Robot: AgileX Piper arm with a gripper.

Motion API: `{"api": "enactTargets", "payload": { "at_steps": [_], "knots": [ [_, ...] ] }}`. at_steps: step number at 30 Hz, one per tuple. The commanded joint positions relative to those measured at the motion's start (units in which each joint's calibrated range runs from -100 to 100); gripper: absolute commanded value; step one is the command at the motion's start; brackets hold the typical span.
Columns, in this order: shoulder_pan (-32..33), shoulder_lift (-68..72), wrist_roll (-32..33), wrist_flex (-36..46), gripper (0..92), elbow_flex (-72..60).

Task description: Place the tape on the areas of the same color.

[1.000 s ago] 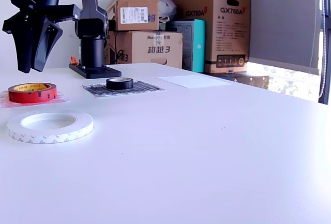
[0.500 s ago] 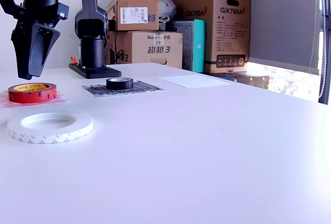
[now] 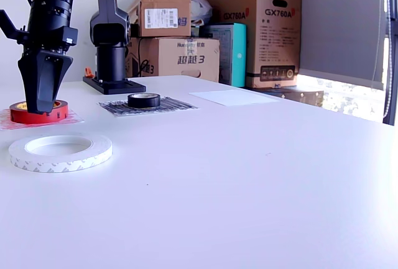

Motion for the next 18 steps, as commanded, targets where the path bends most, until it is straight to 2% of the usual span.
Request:
{"api": "enactTargets", "payload": {
  "at_steps": [1,18],
  "knots": [
    [0.16,-0.28,0.03,-0.62,32.8,-0.49],
    [1.58,-0.09,0.69,-0.62,32.9,-0.4]
  ]
}}
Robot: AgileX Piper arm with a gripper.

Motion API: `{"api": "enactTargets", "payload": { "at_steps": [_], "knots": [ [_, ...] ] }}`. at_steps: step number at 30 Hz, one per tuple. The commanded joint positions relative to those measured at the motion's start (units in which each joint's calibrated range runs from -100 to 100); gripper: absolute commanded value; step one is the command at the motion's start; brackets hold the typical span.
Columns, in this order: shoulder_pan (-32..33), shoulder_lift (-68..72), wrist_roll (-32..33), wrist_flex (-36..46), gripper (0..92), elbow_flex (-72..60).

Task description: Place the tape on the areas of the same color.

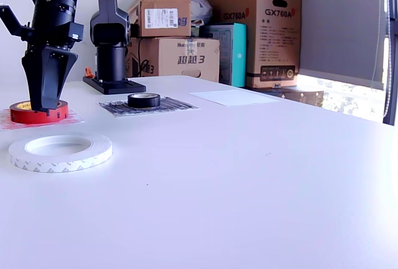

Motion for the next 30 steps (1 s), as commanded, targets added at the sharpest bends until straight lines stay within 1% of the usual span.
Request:
{"api": "enactTargets", "payload": {
  "at_steps": [1,13,23,28,30],
  "knots": [
    [0.79,0.04,0.3,-0.41,32.9,-0.4],
    [0.71,0.04,-0.11,0.27,32.9,-2.04],
    [0.0,5.46,0.13,0.35,32.9,-12.85],
    [-0.71,7.33,0.13,0.52,32.9,-14.3],
    [-0.71,7.43,0.22,2.05,32.9,-14.48]
  ]
}}
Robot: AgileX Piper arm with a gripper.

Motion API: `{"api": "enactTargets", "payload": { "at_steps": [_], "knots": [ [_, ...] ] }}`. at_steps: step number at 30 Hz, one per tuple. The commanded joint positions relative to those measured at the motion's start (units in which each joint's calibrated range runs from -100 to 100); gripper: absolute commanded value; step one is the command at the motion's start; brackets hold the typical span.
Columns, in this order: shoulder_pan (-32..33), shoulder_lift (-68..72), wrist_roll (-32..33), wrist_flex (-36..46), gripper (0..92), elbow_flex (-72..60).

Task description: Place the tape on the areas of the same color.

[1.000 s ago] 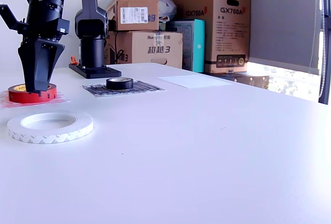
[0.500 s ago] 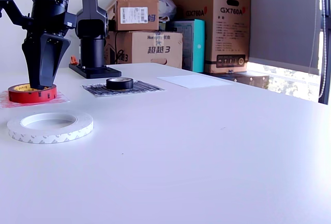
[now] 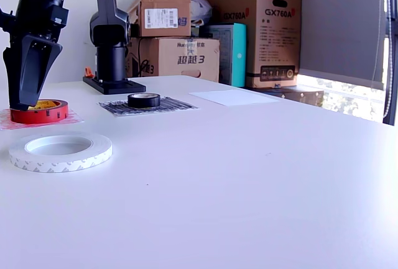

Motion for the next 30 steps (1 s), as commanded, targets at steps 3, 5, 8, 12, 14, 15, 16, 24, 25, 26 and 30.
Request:
{"api": "enactTargets", "payload": {
  "at_steps": [3,5,8,12,14,15,16,24,25,26,30],
  "knots": [
    [0.37,0.15,0.3,5.23,32.9,-1.79],
    [0.52,0.15,1.78,7.01,32.9,-2.79],
    [0.6,0.24,3.82,9.22,32.9,-4.06],
    [0.6,0.24,5.95,12.7,32.9,-4.7],
    [0.6,0.24,7.1,14.65,32.9,-4.7],
    [0.6,0.24,7.35,15.75,32.9,-4.7],
    [0.6,0.24,7.43,16.77,32.9,-4.7],
    [0.68,0.43,8.08,22.97,32.9,-3.97],
    [0.76,0.43,8.57,23.22,32.9,-3.88],
    [0.76,0.52,8.82,23.22,32.9,-3.88],
    [0.68,2.39,8.9,23.22,32.9,-4.61]
  ]
}}
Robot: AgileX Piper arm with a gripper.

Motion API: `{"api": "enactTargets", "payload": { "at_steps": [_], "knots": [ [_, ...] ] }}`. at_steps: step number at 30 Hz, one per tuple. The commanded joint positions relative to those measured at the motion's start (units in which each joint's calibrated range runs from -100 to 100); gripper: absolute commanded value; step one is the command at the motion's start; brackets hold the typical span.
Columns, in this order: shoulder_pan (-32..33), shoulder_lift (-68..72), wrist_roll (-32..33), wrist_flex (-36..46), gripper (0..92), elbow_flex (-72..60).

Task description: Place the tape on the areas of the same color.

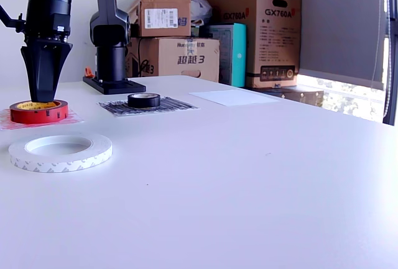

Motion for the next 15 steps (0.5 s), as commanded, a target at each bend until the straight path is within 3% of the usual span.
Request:
{"api": "enactTargets", "payload": {
  "at_steps": [1,9,15],
  "knots": [
    [-0.16,2.12,0.15,-0.38,32.9,-0.45],
    [-0.47,3.71,-0.34,-0.89,33.4,-0.45],
    [-0.31,3.81,0.15,-0.47,51.6,-0.36]
  ]
}}
